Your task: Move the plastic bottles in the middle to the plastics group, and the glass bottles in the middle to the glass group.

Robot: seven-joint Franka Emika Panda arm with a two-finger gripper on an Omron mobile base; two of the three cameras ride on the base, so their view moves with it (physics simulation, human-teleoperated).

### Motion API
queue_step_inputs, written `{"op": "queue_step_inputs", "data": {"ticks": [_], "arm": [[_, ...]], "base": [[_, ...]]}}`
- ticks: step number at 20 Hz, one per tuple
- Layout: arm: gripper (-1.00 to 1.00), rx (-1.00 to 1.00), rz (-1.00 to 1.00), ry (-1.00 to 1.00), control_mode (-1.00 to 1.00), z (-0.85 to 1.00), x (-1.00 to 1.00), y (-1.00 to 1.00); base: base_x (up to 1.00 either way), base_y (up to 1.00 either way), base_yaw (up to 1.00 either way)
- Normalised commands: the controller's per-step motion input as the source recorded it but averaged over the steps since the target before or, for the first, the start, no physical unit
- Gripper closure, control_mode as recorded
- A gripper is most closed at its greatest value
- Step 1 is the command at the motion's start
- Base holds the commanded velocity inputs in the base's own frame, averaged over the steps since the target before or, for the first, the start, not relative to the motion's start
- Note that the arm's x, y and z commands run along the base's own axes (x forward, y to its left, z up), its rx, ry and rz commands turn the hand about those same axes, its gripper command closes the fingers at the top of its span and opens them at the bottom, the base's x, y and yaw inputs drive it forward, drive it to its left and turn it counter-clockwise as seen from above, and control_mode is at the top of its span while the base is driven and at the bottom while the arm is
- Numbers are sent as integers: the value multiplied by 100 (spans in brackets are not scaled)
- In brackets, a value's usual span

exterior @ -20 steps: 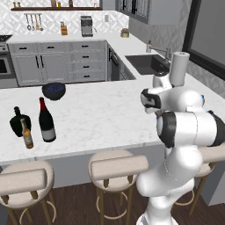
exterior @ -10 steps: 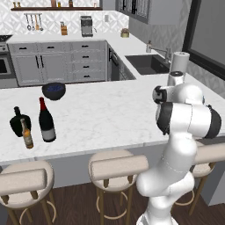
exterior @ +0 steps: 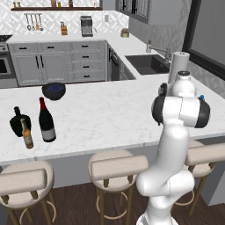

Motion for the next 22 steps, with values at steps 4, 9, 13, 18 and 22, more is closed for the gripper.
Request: {"op": "queue_step_inputs", "data": {"ticks": [4, 9, 13, 18, 22], "arm": [[100, 0, 0, -2, -100, -26, 25, -36], [100, 0, 0, -10, -100, -39, 18, -17], [100, 0, 0, -8, -100, -31, 23, -14], [100, 0, 0, -1, -100, -44, 13, -5], [-100, 0, 0, 0, -100, -51, 0, 9]], "base": [[0, 0, 0], [0, 0, 0], [0, 0, 0], [0, 0, 0], [0, 0, 0]]}}
